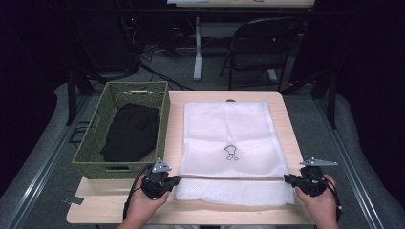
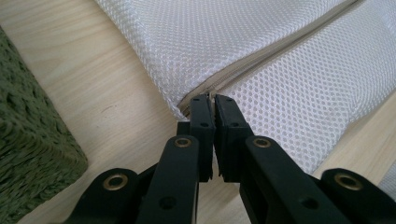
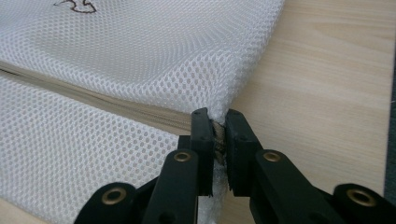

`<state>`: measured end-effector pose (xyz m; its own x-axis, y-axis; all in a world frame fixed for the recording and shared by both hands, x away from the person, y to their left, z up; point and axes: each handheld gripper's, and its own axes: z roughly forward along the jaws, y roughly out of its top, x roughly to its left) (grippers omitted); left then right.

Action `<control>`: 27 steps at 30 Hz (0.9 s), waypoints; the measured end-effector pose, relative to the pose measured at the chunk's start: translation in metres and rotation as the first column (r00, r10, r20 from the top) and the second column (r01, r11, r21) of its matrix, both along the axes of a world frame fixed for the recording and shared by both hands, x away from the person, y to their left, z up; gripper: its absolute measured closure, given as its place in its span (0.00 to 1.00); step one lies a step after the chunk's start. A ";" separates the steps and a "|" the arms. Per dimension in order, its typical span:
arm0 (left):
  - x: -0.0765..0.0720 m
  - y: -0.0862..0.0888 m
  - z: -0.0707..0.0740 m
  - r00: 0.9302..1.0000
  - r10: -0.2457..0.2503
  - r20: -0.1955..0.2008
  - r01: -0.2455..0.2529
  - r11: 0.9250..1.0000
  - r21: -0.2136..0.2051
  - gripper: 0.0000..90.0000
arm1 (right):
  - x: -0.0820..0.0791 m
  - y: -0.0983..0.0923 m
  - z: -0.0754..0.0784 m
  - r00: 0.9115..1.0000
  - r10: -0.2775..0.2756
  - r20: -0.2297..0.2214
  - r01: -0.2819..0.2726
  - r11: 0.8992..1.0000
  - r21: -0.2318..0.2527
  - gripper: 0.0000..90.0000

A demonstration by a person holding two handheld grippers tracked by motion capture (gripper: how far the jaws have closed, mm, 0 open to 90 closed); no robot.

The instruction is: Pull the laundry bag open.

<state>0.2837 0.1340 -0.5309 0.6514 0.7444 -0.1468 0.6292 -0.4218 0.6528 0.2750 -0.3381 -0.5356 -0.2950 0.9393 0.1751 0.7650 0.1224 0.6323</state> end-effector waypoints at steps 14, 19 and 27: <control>-0.001 0.017 -0.013 0.998 0.037 -0.049 -0.038 0.999 -0.011 0.97 | 0.001 0.012 -0.010 0.998 0.051 -0.024 -0.050 0.998 0.025 0.91; 0.001 0.017 -0.020 0.997 0.035 -0.065 -0.034 0.999 0.017 0.97 | 0.001 0.015 -0.013 0.997 0.064 -0.037 -0.063 0.998 0.018 0.91; 0.001 0.017 -0.027 0.994 0.048 -0.097 -0.048 0.999 -0.002 0.97 | 0.004 0.014 -0.020 0.996 0.067 -0.054 -0.066 0.997 0.030 0.90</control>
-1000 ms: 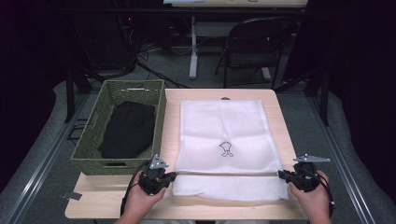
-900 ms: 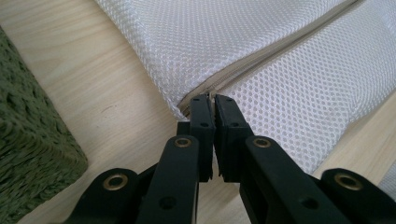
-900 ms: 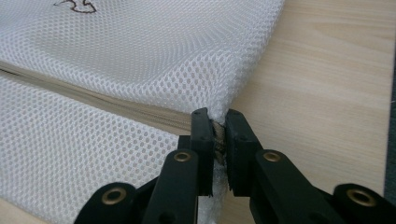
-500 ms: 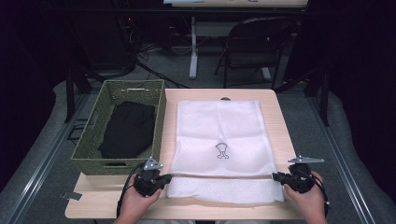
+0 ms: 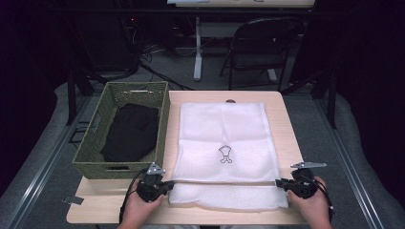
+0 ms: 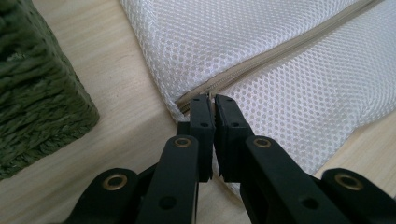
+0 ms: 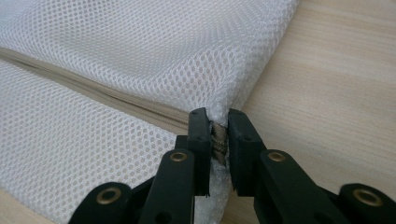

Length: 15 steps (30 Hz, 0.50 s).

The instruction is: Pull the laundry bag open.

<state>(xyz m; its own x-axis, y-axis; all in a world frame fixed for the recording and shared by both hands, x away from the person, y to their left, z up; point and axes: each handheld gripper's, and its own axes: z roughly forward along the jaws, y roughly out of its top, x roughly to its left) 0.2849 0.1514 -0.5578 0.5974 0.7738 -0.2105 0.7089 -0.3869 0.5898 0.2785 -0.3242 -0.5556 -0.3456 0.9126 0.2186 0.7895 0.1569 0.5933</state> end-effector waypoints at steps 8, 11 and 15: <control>-0.001 -0.001 0.000 1.000 0.003 0.021 -0.003 1.000 -0.005 0.91 | 0.000 -0.003 -0.001 1.000 -0.017 0.004 0.017 1.000 -0.006 0.76; -0.002 -0.002 0.002 0.999 0.003 0.045 -0.003 1.000 -0.008 0.84 | -0.001 -0.006 0.003 0.999 -0.037 0.023 0.037 0.999 0.001 0.67; -0.004 -0.003 0.004 0.997 0.007 0.081 -0.006 1.000 -0.011 0.73 | -0.003 -0.007 0.008 0.995 -0.036 0.090 0.039 0.999 -0.025 0.57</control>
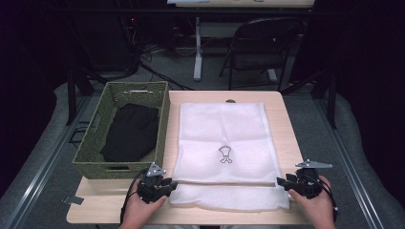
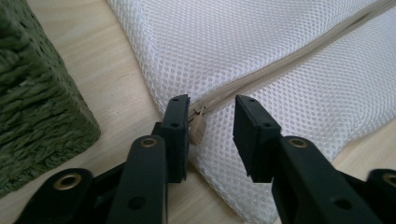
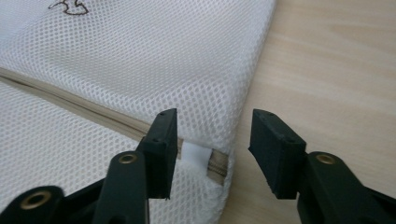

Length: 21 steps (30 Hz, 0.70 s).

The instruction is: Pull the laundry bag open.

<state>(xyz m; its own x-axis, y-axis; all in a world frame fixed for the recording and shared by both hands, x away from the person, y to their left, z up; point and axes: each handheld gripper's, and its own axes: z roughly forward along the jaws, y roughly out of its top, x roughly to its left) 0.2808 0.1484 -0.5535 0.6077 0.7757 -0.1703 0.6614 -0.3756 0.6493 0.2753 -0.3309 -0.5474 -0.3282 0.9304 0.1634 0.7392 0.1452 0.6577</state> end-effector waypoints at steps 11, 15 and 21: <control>-0.003 -0.001 0.003 1.000 -0.016 0.025 0.017 0.999 -0.040 0.61 | -0.005 0.016 0.013 0.991 0.101 0.093 -0.091 0.990 -0.110 0.58; -0.005 -0.001 0.003 0.999 -0.019 0.030 0.020 0.999 -0.045 0.59 | -0.005 0.024 0.016 0.984 0.134 0.116 -0.123 0.988 -0.098 0.59; -0.008 0.002 0.004 0.999 -0.010 0.034 0.011 0.999 -0.051 0.59 | 0.000 0.045 0.015 0.963 0.227 0.148 -0.212 0.971 -0.110 0.57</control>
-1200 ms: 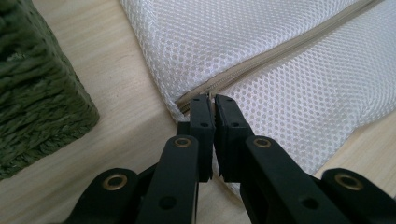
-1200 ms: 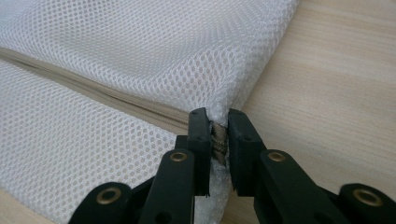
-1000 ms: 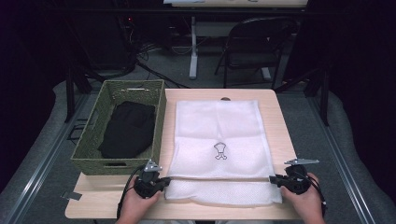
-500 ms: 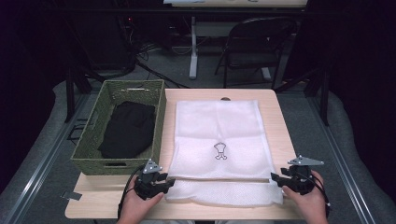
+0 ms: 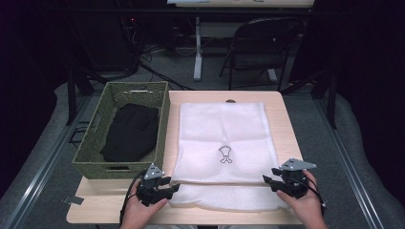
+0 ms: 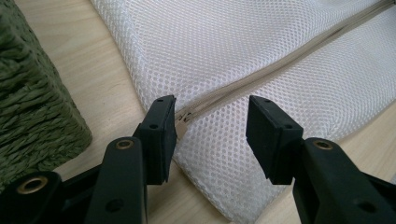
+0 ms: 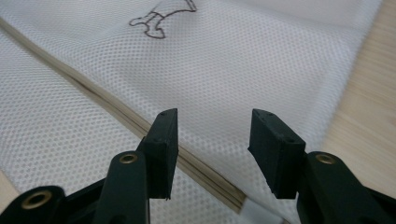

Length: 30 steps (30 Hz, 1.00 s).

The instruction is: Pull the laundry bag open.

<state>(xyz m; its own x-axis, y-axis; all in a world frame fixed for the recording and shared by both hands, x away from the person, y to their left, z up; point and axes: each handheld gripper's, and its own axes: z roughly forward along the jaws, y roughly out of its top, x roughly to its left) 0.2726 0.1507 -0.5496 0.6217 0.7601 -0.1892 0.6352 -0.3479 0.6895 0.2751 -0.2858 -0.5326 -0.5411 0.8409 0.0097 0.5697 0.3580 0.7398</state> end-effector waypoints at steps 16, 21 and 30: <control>-0.012 0.014 0.000 0.997 0.046 0.053 -0.048 0.998 0.032 0.56 | 0.018 0.055 -0.012 0.979 0.198 -0.045 -0.196 0.980 0.046 0.64; -0.016 0.018 0.000 0.998 0.046 0.050 -0.048 0.998 0.036 0.59 | 0.025 0.073 -0.013 0.967 0.250 -0.041 -0.249 0.968 0.036 0.69; -0.017 0.022 0.000 0.995 0.096 0.040 -0.097 0.995 0.029 0.62 | 0.034 0.106 -0.018 0.937 0.346 -0.054 -0.346 0.938 0.020 0.75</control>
